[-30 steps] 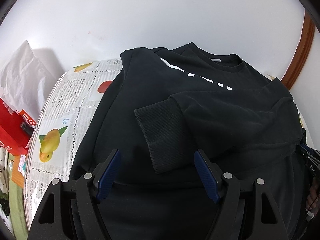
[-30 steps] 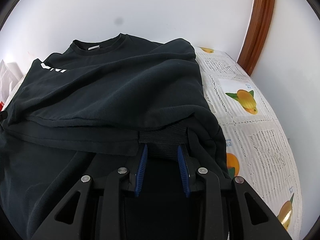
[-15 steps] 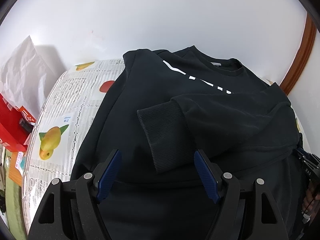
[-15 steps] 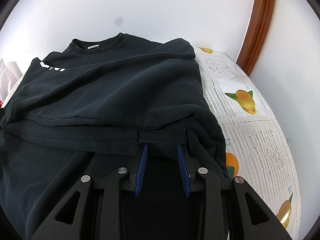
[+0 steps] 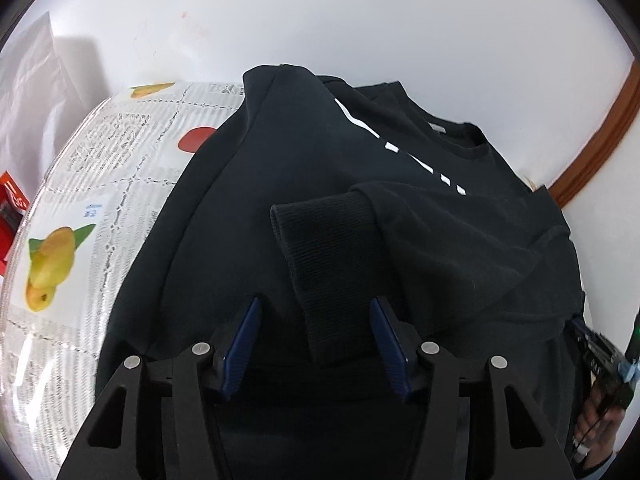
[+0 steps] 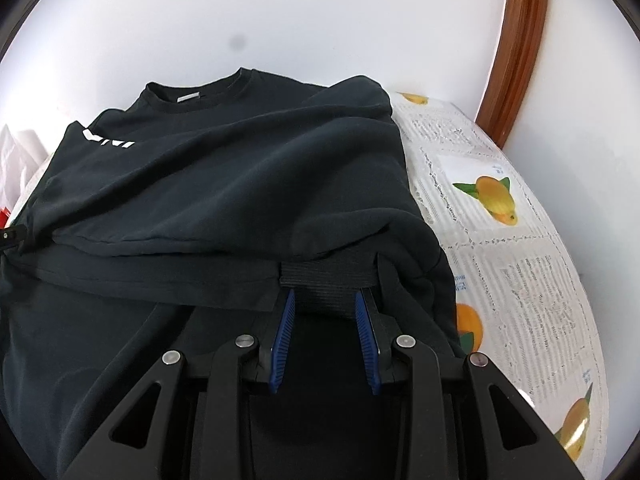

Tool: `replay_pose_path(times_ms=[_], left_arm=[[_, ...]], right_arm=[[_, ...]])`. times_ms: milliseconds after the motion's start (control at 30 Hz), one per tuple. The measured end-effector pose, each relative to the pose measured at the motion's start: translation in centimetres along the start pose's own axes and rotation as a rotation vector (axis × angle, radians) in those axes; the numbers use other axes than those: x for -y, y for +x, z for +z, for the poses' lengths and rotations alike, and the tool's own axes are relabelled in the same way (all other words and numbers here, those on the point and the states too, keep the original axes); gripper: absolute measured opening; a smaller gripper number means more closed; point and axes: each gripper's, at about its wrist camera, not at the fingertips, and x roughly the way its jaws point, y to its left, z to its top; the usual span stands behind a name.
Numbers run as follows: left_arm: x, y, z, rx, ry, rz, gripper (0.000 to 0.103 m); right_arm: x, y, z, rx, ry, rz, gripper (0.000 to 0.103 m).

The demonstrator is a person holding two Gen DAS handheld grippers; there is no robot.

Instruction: Fold small clothes

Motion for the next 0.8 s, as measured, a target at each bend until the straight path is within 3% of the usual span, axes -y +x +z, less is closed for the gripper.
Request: replay_pose_path(times_ms=[100,167,233,333,533,633,800], left_arm=[[0.8,0.7,0.6,0.014,0.038,0.028,0.053],[1.2,1.0,0.9,0.018,0.039,0.028,0.043],[1.4,1.1,1.1,0.019,0.041,0.046,0.024],[1.4,0.8,1.6,0.02,0.071,0.056,0.011],[-1.5,-3.8,3.9,0.105,-0.008,-0.062,0.009],[-2.9,-6.2,4.9,0.161,-0.011,-0.031,0.009],[-4.5,-5.2,4.1,0.12,-0.001,0.025,0.009]], right_arm=[[0.1,0.2,0.1,-0.02,-0.001,-0.003,0.03],[0.0,0.2,0.0,-0.02,-0.005,-0.005,0.03],[0.0,0.3,0.0,-0.023,-0.008,-0.014,0.03],[-0.2,0.4,0.0,-0.024,-0.012,-0.027,0.03],[0.4,0.4,0.1,-0.033,-0.004,-0.019,0.023],[0.3,0.4,0.2,-0.04,-0.006,-0.037,0.023],[0.1,0.3,0.5,-0.058,-0.003,-0.055,0.023]])
